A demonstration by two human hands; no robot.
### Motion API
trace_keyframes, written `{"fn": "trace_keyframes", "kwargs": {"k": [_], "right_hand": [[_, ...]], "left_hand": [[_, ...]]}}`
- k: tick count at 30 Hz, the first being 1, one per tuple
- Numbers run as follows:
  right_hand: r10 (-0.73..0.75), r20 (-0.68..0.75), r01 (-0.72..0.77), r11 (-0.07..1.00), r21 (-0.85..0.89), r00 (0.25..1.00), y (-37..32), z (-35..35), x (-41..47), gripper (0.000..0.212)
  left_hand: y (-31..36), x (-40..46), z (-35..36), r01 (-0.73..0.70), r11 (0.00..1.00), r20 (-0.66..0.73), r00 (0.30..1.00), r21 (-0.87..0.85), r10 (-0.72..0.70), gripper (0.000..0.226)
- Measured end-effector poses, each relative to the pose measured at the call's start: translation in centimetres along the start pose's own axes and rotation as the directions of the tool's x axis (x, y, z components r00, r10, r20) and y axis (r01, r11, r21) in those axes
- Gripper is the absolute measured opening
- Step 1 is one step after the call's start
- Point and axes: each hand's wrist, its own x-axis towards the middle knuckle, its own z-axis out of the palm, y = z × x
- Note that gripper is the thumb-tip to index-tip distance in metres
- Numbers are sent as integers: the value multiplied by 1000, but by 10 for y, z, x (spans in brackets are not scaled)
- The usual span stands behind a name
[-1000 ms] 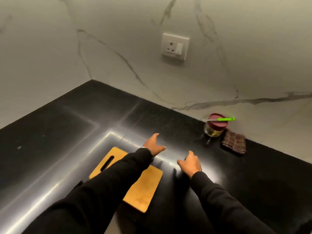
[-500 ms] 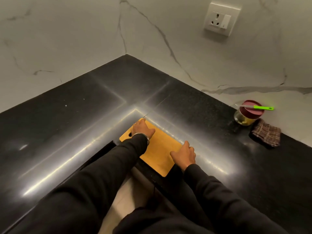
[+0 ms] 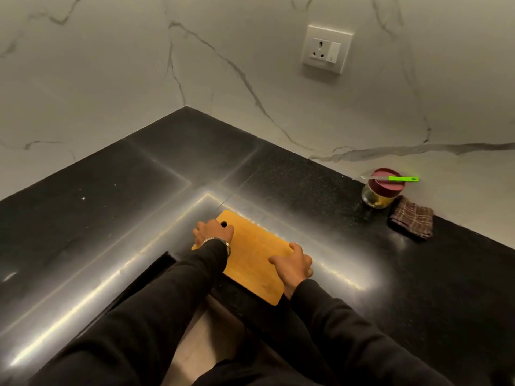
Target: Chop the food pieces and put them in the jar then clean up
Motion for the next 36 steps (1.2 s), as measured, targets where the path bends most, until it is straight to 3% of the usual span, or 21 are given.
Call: {"fn": "trace_keyframes", "kwargs": {"k": [13, 28, 36], "right_hand": [[40, -280, -8, 993, 116, 959, 4, -151, 70, 64], [212, -191, -144, 937, 319, 958, 32, -230, 163, 81], [197, -167, -139, 942, 307, 966, 31, -236, 176, 87]], "left_hand": [[145, -22, 69, -278, 956, 161, 943, -92, 290, 50], [228, 2, 134, -405, 911, 308, 859, -82, 409, 42], [233, -2, 140, -450, 893, 269, 859, -14, 437, 43]]}}
